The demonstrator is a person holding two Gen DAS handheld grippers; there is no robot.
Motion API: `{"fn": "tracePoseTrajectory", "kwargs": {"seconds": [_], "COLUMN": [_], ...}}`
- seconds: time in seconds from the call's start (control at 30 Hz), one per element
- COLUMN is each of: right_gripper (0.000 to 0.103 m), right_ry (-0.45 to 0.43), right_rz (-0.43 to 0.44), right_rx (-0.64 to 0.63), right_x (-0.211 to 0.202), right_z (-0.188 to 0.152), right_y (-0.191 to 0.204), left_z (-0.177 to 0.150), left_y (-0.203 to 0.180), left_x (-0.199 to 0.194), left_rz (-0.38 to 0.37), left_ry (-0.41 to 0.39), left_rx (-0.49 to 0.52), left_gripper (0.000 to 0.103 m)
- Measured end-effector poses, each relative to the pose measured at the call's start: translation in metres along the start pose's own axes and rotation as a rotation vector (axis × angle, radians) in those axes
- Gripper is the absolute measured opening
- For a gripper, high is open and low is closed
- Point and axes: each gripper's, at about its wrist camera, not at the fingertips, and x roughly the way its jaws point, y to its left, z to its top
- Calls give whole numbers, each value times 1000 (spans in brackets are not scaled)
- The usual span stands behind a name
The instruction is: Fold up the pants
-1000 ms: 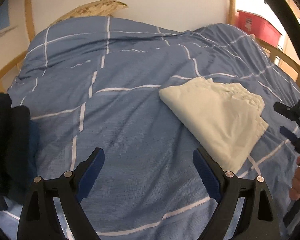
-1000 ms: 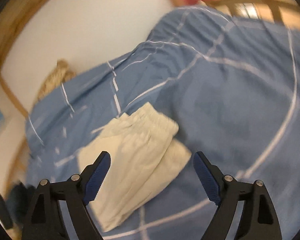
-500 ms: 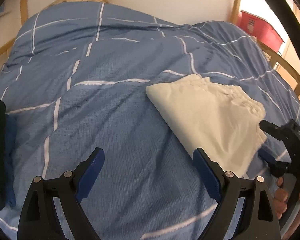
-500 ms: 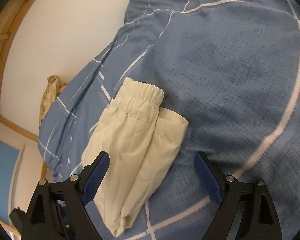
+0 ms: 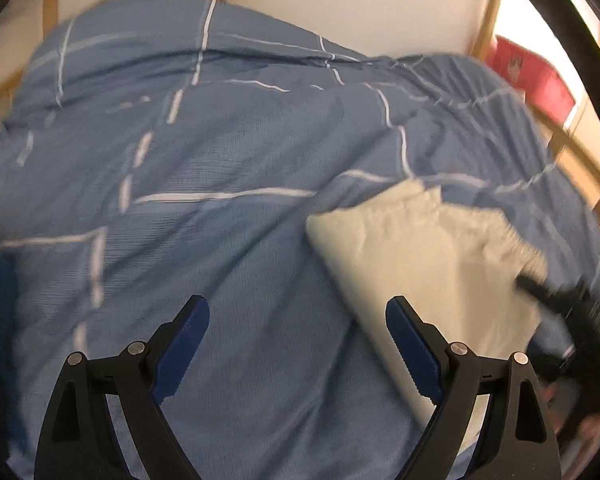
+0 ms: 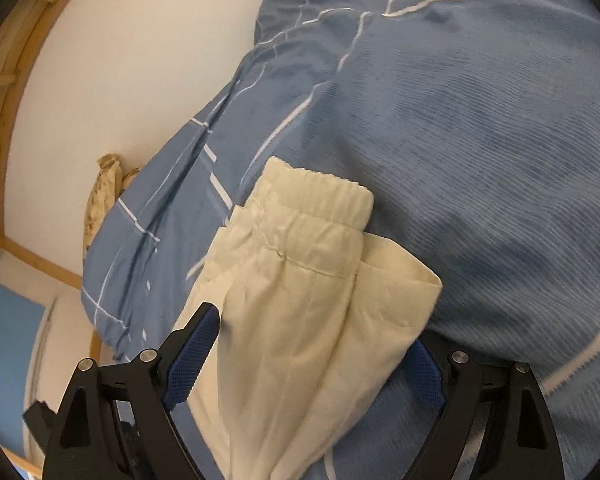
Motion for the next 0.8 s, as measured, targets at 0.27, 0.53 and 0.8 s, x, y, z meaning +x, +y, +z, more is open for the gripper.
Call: {"fn": "tracePoseTrajectory", "kwargs": {"seconds": [0.27,0.53,0.8], "right_gripper": [88,84,55], "right_ry": [-69,-86,-84], "right_rz": [-63,-85,-87], "right_rx": [-108,-132,-129], "right_x": [1,4,4], "right_z": [-14,-13,-9], "right_y": [12,11,3], "left_z": [30,30,32], "left_y": [4,-3,-13], "left_x": [50,82,77], "left_rz": [-158,-165,-153], "left_ry": [101,171,131], "left_rx": [-153,-136,-119], "left_gripper": [87,66,22]}}
